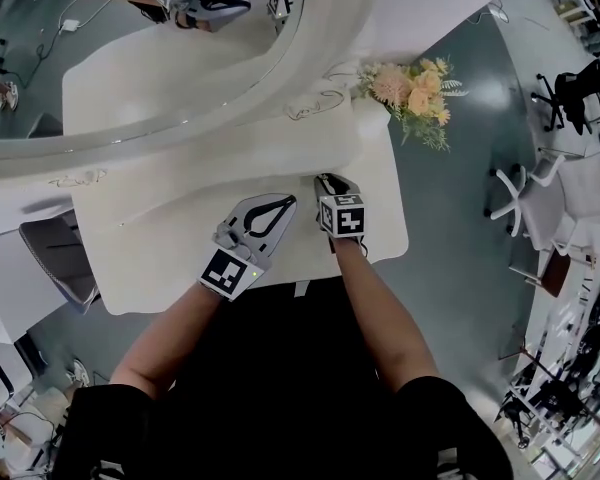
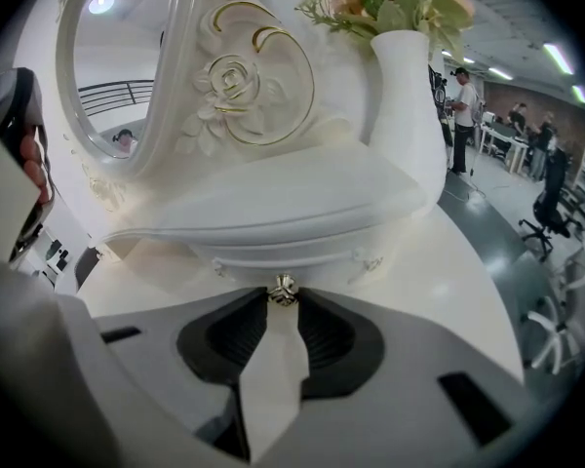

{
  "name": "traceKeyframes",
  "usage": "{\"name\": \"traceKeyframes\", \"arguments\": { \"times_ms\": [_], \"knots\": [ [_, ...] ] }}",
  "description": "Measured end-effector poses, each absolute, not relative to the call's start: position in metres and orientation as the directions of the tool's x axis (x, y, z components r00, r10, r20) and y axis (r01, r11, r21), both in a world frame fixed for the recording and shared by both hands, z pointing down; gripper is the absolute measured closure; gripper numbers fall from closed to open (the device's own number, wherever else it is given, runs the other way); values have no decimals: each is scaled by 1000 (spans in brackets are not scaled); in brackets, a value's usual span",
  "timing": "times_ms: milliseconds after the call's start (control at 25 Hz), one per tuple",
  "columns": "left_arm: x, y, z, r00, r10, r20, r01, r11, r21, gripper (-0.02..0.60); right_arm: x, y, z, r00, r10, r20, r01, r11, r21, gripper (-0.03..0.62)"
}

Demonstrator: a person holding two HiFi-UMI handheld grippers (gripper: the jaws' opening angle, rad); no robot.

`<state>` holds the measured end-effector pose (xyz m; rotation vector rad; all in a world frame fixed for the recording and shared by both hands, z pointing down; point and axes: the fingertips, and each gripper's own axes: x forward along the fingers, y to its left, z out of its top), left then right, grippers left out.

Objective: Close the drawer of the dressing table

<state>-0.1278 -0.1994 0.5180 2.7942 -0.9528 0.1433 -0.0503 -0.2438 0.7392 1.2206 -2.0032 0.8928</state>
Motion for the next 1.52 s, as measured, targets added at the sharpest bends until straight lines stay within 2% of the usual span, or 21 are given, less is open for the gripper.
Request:
{"name": "traceKeyframes", "arguments": {
  "times_ms": [1040, 1280, 1520],
  "knots": [
    [-127, -196, 505, 753, -644, 136, -658, -739, 145, 588, -49, -241, 719, -409, -489, 770, -894, 384, -231, 474],
    [-118, -189, 496, 717, -682, 144, -697, -704, 136, 588, -49, -233, 680, -482, -524, 702, -866, 404, -293, 476],
    [-115, -180, 481, 673, -728, 133, -740, -664, 111, 588, -55, -223, 619, -589, -554, 588, -800, 500, -330, 476]
  ]
}}
